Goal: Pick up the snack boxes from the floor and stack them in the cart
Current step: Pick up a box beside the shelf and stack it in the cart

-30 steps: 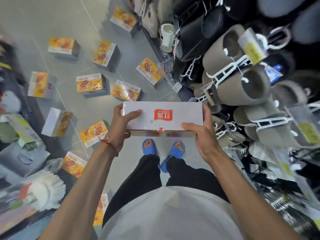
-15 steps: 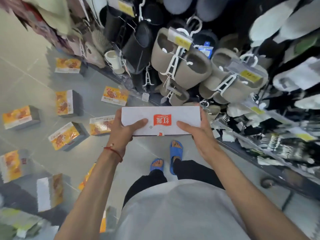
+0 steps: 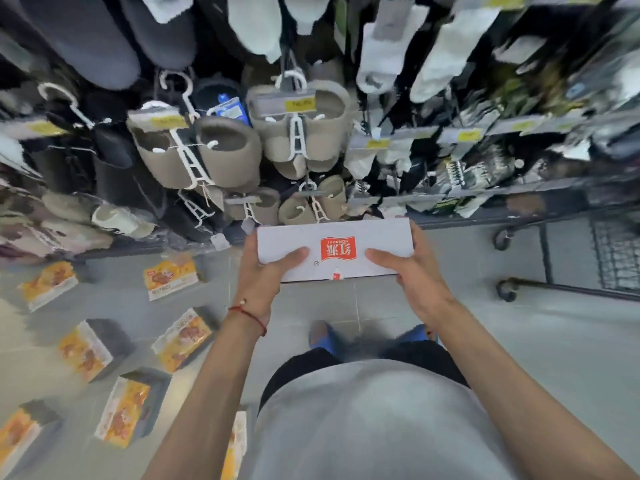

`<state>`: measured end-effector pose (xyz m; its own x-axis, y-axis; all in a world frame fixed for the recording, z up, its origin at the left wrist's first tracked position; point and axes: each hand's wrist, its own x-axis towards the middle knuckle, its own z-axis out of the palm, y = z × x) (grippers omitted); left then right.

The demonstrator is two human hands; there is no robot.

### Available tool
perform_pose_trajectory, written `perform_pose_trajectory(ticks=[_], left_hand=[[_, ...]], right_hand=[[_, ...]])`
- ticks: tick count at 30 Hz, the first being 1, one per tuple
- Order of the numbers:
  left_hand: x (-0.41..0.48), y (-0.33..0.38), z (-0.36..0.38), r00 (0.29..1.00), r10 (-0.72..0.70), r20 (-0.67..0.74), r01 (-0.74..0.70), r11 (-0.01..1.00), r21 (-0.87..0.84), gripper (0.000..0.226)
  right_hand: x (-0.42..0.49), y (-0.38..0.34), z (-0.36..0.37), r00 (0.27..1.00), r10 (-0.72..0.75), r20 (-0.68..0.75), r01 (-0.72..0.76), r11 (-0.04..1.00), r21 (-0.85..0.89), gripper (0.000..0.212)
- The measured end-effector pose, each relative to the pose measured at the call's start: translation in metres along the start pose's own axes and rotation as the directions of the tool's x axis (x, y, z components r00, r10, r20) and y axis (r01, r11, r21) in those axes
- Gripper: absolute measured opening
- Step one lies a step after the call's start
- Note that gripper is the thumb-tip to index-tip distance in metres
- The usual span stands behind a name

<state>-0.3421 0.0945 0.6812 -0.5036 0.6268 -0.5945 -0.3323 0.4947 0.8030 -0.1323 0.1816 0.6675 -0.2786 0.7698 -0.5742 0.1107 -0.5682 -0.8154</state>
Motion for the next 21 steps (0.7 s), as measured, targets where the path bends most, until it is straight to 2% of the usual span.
perform_pose_trajectory(ticks=[3, 7, 13, 21], left_hand=[[-0.001, 0.004, 0.052, 0.995, 0.003, 0.103, -0.012, 0.996, 0.085, 0.059], [-0.012, 0.007, 0.139, 0.978, -0.001, 0.207, -0.040, 0.980, 0.194, 0.047], [-0.048, -0.005, 0.275, 0.942, -0.029, 0.335, -0.082, 0.947, 0.312, 0.067], [-0.072, -0.020, 0.443, 0.859, -0.071, 0.507, -0.159, 0.904, 0.396, 0.071]], right_hand=[[-0.010, 0.002, -0.050, 0.994, -0.016, -0.104, 0.025, 0.996, 0.088, 0.061], [-0.028, 0.003, -0.127, 0.975, -0.002, -0.222, 0.046, 0.980, 0.196, 0.053], [-0.052, 0.009, -0.257, 0.924, 0.019, -0.382, 0.094, 0.957, 0.274, 0.074], [-0.068, 0.013, -0.403, 0.839, 0.027, -0.543, 0.191, 0.920, 0.342, 0.082]])
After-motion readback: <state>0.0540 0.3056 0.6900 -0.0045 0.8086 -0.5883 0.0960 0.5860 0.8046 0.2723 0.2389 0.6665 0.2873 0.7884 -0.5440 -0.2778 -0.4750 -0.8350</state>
